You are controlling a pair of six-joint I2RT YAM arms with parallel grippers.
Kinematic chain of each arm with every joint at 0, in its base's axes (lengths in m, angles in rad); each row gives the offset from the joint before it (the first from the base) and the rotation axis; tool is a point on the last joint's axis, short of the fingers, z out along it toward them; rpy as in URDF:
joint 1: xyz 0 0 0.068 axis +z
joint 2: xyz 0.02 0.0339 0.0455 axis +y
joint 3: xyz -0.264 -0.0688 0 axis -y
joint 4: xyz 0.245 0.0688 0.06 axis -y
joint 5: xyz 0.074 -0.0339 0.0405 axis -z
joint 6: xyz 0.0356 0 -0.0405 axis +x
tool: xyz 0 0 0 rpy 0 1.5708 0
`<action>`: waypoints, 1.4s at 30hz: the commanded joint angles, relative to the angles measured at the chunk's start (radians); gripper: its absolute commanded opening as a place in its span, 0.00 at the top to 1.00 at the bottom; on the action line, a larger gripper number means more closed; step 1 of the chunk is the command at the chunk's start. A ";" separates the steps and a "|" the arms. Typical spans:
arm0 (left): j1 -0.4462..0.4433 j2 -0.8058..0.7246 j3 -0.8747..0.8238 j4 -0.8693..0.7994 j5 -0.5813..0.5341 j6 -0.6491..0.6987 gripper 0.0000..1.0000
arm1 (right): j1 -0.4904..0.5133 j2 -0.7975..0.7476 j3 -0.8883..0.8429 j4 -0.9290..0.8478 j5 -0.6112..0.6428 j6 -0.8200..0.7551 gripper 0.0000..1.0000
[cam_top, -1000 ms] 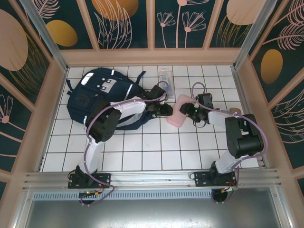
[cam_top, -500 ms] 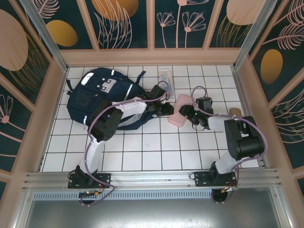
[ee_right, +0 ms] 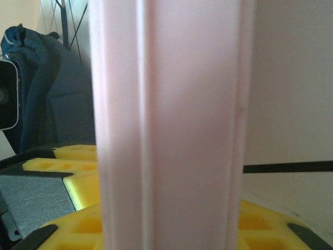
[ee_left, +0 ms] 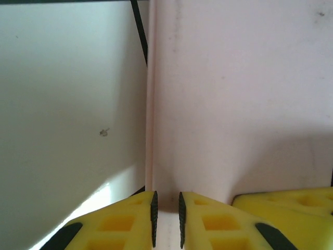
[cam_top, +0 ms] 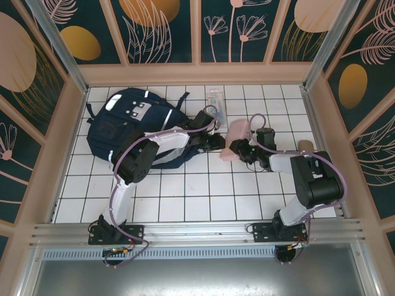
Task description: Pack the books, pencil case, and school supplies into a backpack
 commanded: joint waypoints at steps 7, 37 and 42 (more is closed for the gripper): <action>-0.012 -0.068 0.055 -0.146 -0.084 0.062 0.78 | -0.035 -0.104 -0.013 -0.055 -0.015 -0.064 0.75; 0.109 -0.266 -0.004 -0.655 -0.874 0.437 0.48 | 0.052 -0.199 0.052 -0.082 -0.033 -0.040 0.78; 0.110 -0.243 -0.020 -0.643 -0.910 0.449 0.85 | 0.086 -0.187 0.066 -0.059 -0.041 -0.019 0.78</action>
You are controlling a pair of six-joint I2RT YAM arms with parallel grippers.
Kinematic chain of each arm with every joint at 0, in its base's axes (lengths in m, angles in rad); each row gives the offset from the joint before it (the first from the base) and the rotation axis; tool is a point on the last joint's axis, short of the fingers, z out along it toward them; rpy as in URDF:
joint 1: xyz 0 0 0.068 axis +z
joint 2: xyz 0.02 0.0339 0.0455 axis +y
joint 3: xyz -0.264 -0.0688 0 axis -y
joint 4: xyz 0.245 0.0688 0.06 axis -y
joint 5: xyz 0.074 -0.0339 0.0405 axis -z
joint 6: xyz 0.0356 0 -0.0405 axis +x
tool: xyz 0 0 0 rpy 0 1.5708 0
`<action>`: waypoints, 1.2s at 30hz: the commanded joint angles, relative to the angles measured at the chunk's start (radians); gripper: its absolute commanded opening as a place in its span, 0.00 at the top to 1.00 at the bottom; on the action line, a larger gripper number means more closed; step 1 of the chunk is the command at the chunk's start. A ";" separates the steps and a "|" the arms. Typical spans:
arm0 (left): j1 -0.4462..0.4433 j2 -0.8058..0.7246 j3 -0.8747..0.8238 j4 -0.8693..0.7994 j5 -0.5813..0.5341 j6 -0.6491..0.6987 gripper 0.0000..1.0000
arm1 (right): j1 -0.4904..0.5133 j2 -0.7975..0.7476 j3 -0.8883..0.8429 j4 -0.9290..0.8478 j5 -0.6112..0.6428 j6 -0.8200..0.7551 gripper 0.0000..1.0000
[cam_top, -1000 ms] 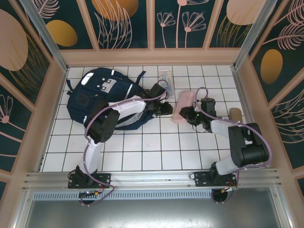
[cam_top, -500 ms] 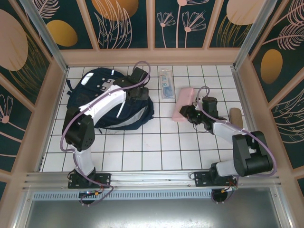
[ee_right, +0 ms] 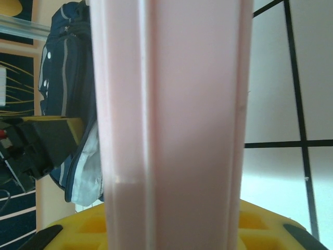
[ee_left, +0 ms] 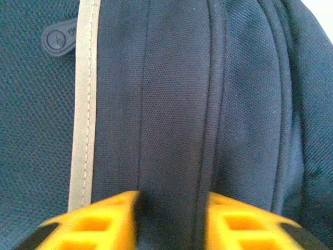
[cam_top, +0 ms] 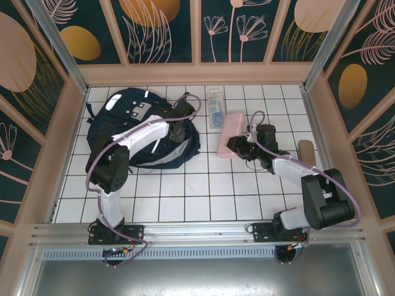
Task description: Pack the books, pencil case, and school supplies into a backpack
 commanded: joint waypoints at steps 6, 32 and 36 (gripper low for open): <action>0.005 -0.041 0.063 -0.039 -0.061 0.021 1.00 | 0.078 0.034 0.079 0.103 -0.033 0.047 0.78; 0.230 -0.219 0.393 -0.103 0.321 -0.082 1.00 | 0.401 0.653 0.688 0.434 -0.132 0.256 0.78; 0.240 -0.253 0.395 -0.102 0.339 -0.095 1.00 | 0.444 0.778 0.827 0.465 -0.159 0.307 0.78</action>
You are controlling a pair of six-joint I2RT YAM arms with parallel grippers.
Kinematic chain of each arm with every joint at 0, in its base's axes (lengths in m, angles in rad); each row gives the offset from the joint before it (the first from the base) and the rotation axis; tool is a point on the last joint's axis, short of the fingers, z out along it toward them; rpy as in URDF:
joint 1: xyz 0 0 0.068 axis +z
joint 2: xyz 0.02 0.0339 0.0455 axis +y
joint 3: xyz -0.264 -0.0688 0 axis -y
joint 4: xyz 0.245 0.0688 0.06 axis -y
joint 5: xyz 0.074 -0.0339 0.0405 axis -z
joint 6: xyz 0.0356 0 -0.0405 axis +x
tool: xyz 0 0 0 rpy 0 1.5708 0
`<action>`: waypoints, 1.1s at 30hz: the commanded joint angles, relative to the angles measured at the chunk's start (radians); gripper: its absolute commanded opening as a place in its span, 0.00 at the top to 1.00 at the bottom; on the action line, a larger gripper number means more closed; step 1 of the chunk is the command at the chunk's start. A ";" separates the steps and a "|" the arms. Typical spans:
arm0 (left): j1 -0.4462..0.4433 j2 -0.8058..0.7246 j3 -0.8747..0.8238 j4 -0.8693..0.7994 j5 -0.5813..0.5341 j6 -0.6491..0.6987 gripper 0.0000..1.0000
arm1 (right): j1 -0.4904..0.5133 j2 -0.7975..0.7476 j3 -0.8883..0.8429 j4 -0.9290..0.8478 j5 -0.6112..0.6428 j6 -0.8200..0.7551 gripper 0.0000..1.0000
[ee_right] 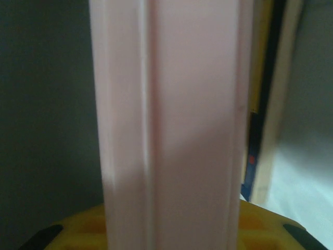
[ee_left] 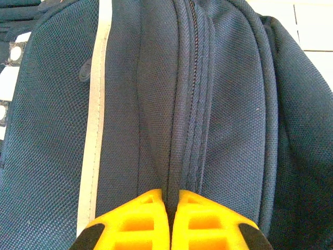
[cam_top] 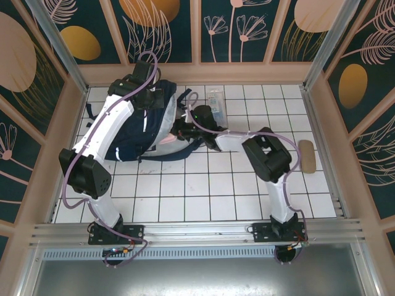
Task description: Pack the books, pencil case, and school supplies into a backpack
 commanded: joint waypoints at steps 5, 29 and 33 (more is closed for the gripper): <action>0.014 -0.105 0.049 0.079 0.055 -0.029 1.00 | 0.065 0.145 0.211 0.059 -0.039 0.050 0.78; 0.028 -0.104 -0.007 0.119 0.081 -0.044 1.00 | -0.011 0.071 -0.007 -0.097 0.063 -0.126 0.78; 0.028 -0.104 -0.008 0.119 0.084 -0.044 1.00 | 0.009 0.129 0.064 -0.146 0.066 -0.134 0.76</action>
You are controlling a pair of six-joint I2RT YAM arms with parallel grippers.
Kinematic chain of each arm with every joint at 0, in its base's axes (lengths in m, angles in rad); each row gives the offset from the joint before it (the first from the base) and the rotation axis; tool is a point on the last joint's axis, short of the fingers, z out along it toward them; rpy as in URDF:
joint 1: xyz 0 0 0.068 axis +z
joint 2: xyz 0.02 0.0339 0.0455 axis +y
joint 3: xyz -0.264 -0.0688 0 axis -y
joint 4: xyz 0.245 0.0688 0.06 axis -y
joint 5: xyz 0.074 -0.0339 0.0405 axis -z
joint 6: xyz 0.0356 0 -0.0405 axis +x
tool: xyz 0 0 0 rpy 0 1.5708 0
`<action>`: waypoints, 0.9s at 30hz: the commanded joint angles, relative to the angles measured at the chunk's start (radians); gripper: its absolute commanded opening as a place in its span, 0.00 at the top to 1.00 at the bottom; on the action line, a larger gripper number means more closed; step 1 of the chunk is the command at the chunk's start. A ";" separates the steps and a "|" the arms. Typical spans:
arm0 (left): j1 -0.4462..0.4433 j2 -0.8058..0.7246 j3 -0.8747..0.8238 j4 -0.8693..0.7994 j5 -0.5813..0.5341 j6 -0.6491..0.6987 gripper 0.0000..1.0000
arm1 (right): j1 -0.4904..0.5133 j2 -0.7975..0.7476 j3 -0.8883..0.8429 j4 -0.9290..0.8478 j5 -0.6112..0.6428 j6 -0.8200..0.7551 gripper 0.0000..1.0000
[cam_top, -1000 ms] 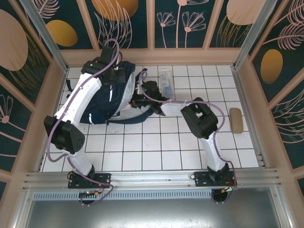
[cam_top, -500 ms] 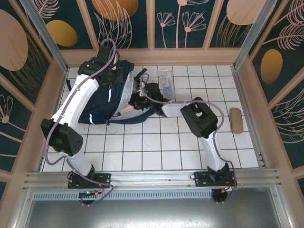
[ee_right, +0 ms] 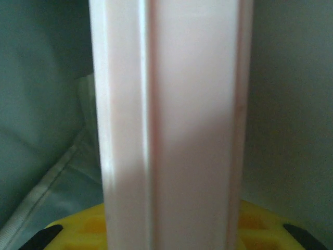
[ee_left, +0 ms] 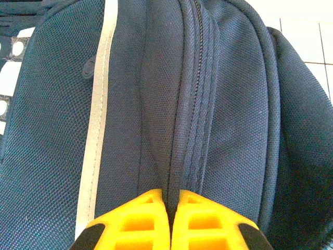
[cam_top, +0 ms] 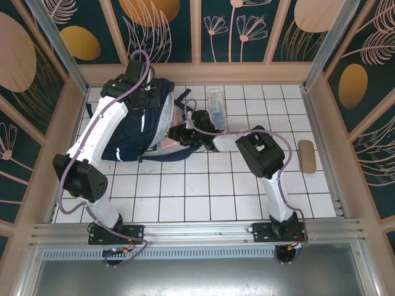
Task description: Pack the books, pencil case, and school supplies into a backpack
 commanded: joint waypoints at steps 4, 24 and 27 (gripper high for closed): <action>0.000 -0.058 0.010 0.116 0.039 -0.014 1.00 | 0.031 0.071 0.125 -0.120 0.023 -0.066 0.61; 0.000 -0.081 -0.069 0.154 0.038 0.004 1.00 | 0.015 -0.093 0.198 -0.634 0.272 -0.232 0.02; 0.000 -0.089 -0.082 0.159 0.041 0.004 1.00 | 0.008 -0.130 0.166 -0.639 0.283 -0.236 0.01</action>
